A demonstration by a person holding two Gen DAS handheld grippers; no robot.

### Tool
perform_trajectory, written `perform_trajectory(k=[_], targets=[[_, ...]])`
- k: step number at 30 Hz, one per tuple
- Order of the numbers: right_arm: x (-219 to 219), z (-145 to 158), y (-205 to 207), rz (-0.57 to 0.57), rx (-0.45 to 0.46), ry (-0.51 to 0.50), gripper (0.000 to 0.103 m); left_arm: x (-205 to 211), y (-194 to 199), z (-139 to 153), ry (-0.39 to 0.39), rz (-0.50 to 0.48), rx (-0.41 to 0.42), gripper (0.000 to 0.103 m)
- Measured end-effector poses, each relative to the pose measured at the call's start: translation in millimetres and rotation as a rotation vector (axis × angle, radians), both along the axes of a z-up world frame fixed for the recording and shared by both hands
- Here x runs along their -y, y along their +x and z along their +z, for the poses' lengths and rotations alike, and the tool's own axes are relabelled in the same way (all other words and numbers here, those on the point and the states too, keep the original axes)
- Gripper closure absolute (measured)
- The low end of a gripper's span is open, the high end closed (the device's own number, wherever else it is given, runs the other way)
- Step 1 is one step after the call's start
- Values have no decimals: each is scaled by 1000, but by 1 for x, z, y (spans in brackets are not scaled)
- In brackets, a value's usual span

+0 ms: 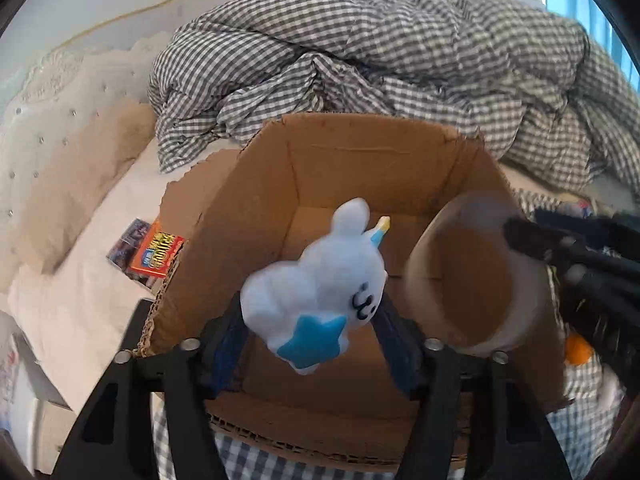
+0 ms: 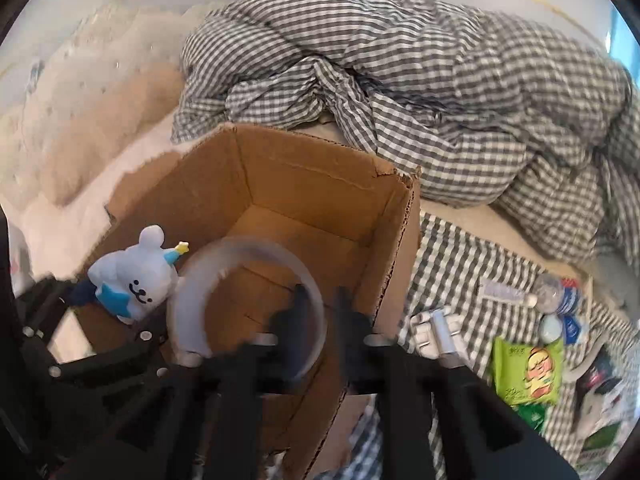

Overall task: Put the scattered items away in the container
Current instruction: 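Carry bunny and tape roll over the cardboard box and open both tools, then withdraw both tools from the box back toward the scattered items, then grasp the white plastic cup with the right tool while the left reaches the orange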

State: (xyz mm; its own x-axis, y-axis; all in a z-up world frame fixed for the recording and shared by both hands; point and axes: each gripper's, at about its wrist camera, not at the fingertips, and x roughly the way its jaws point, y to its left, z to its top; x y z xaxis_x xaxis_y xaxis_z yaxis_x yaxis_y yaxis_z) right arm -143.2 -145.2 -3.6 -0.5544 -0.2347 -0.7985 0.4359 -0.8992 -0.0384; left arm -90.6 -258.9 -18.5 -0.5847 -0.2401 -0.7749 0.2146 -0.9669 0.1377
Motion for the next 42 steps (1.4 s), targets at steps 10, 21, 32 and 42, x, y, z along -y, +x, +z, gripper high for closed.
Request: perform_trajectory(k=[10,21,32,42], targets=[[-76,45,30,-67,-125,-82,15,-50,23,40,5,-63,-124,5],[-236,70,95,-285,-127,-151,15,-177,55,42,95,-245,-146,0],[-343,-33,145,-466,37,-56,15,-263,84,-44,138,-316,-51,0],[-343,-115,127,-511,199,-67,32,-260,86,-79,133,-302,9,0]])
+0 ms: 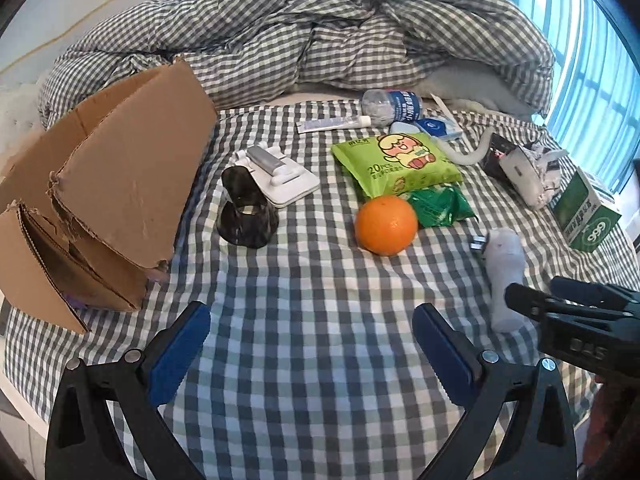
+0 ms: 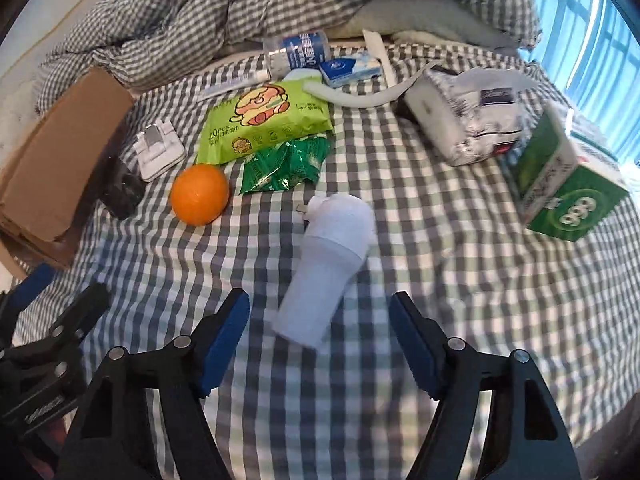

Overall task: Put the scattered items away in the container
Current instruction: 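Grasp the white plastic cup with the right tool while the left reaches the orange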

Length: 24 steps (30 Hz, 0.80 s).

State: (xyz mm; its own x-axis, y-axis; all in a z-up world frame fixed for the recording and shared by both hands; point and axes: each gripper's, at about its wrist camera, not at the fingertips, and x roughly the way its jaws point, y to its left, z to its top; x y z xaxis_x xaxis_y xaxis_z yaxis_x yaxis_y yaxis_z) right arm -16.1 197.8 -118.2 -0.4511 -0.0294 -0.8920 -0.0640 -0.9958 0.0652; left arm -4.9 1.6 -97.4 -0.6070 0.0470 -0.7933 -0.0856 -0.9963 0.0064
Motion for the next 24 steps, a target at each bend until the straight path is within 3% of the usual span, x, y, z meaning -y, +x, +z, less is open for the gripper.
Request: perform_trajectory(k=[3,5,6,7,10,18,22,24], targets=[[4,-16,-13,-18,42,29,37,3,-8,-3,-3,2,0,0],[4,-26,-20,-22,68,5,45,0,-14,-6,-12,-4,2,0],[5,-32,-23,-25,89,7,57,-2,-18,-8,-15,-11,4,0],[6,-37,-25,-28,106,20,61,-3,-21,-9,-18,-17,6,0],[5,-37,-25,-32,101,29,68,-16,-32,-15,-17,-48,0,0],[-26,-2,-12,-65,23,-3,72,-66,-67,-41,-21,-143,-16,0],[-39,6,-5,-71,18,1,71,-66,-91,-66,18,-117,70,0],[-43,5,-2,-78,21,-4,71,-59,-95,-74,44,-98,90,6]])
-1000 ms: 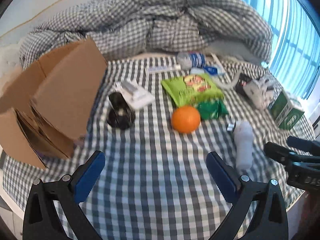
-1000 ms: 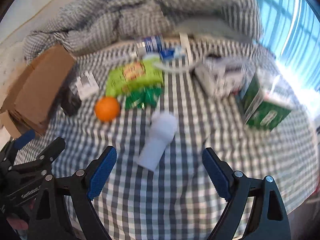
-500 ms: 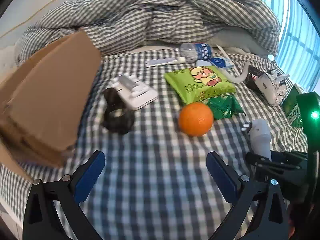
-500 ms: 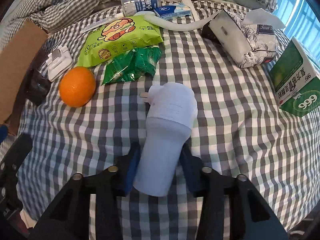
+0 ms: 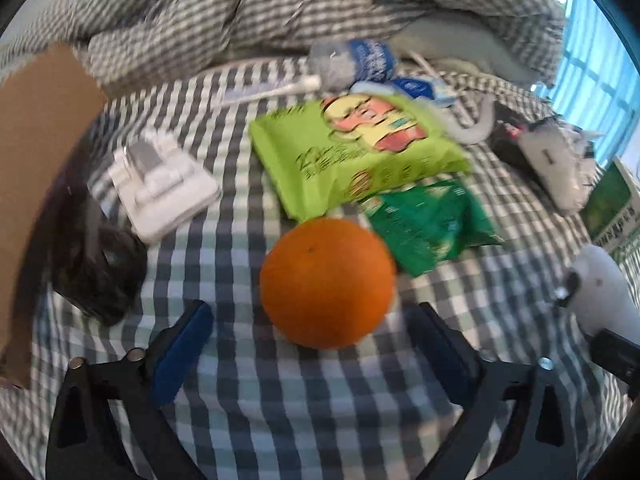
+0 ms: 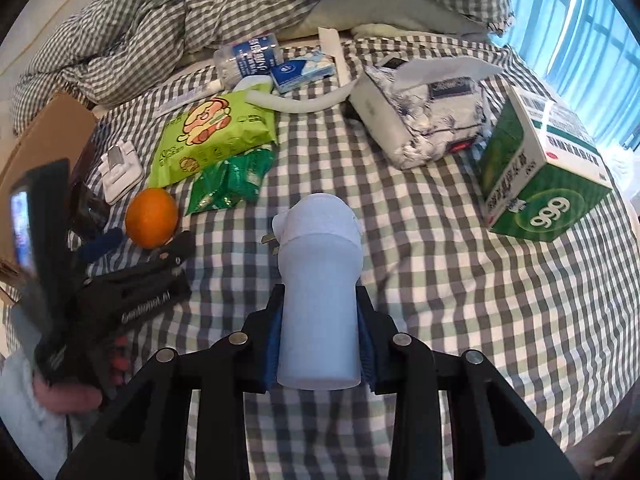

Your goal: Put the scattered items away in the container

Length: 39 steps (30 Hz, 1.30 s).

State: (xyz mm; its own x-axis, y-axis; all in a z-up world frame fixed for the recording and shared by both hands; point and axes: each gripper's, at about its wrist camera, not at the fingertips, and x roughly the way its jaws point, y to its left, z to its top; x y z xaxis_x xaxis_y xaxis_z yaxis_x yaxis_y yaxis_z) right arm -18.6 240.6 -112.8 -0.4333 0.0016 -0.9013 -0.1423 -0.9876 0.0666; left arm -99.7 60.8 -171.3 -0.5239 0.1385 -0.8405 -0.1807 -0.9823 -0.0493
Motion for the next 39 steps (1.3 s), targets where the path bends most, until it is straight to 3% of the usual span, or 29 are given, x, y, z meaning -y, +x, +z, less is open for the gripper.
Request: perform_trajectory(k=[1,4,5,6,14,16,17,21,25,26,29,33,37,39], targets=[[-1,-2,-3,-1,2,-3,71,1,1,0,8,3,-6,7],[-2,-9,-5,-7,19,-14,71,1,2,2,-28,5,-11,26],[-2,-10,-5,-10,24,-20,71,1,4,5,-27,-14,-16,46],[-2,-10,-5,-9,26,-22,72,-1,6,9,-38,-23,-18,50],[15,9,0,30,-7,-16,72,9,24,31,-30,-30,-5,54],[22,20,2,45,-27,-15,72,18,33,47,-32,-15,-31,93],[28,28,2,57,-40,-12,72,25,37,60,-30,-4,-42,99],[56,51,-1,109,-78,-11,72,46,37,89,-34,18,-53,99],[78,59,-2,140,-96,-25,72,60,39,92,-10,-5,-74,97],[81,60,0,145,-98,-23,72,62,41,88,5,-24,-72,87],[84,55,4,151,-84,-15,72,59,44,75,-17,-27,-87,11],[74,51,6,135,-68,-6,72,43,34,64,57,-64,-98,10],[60,55,8,111,-72,5,72,24,11,46,58,-80,-76,11],[52,56,8,99,-73,7,72,15,0,30,19,-91,-42,39]])
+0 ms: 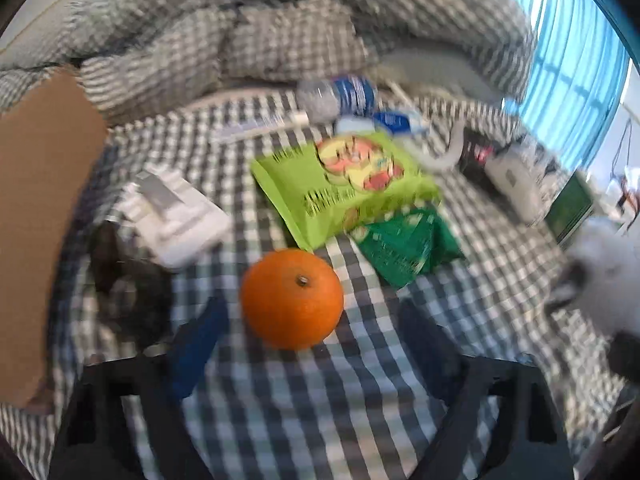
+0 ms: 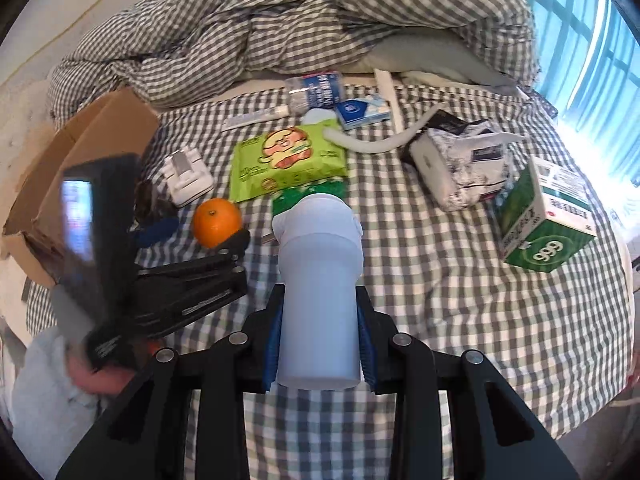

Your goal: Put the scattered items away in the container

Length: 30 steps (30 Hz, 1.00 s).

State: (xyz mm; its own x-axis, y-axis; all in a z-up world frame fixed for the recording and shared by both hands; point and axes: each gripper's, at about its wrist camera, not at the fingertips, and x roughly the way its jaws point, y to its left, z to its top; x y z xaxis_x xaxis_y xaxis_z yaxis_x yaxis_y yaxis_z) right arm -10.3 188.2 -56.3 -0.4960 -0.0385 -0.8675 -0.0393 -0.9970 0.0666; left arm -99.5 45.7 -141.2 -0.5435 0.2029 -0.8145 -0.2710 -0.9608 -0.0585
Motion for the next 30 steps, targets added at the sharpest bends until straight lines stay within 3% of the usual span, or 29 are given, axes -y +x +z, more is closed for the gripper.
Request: perform_trajectory(k=[1,4,11,12,14,17,20,22,24,25,27,30], targets=[[-4,0,0,-8,0,0,71,-1,-5,-8,-35,11,19,46],[-11,0,-3,-20,3,1,71,2,-7,-13,-1,7,61,48],[-1,5,-6,0,-7,-10,72,16,16,22,25,24,28,51],[3,7,-6,8,-11,-9,72,19,21,32,28,32,9,57],[11,13,-6,24,-22,-8,72,27,31,58,20,48,-47,97],[26,26,-7,55,-50,-7,72,44,37,95,27,69,-75,97],[41,33,-11,79,-64,-9,72,54,34,102,0,67,-93,96],[44,32,-10,82,-63,-21,72,60,32,93,-9,70,-73,82],[45,28,-8,80,-53,-24,72,62,34,78,-2,61,-59,26],[44,25,-7,78,-44,-23,72,60,35,73,-2,62,-65,18],[40,20,-5,73,-29,-20,72,54,36,62,26,49,-90,16],[33,17,-4,61,-21,-14,72,37,20,35,34,32,-40,16]])
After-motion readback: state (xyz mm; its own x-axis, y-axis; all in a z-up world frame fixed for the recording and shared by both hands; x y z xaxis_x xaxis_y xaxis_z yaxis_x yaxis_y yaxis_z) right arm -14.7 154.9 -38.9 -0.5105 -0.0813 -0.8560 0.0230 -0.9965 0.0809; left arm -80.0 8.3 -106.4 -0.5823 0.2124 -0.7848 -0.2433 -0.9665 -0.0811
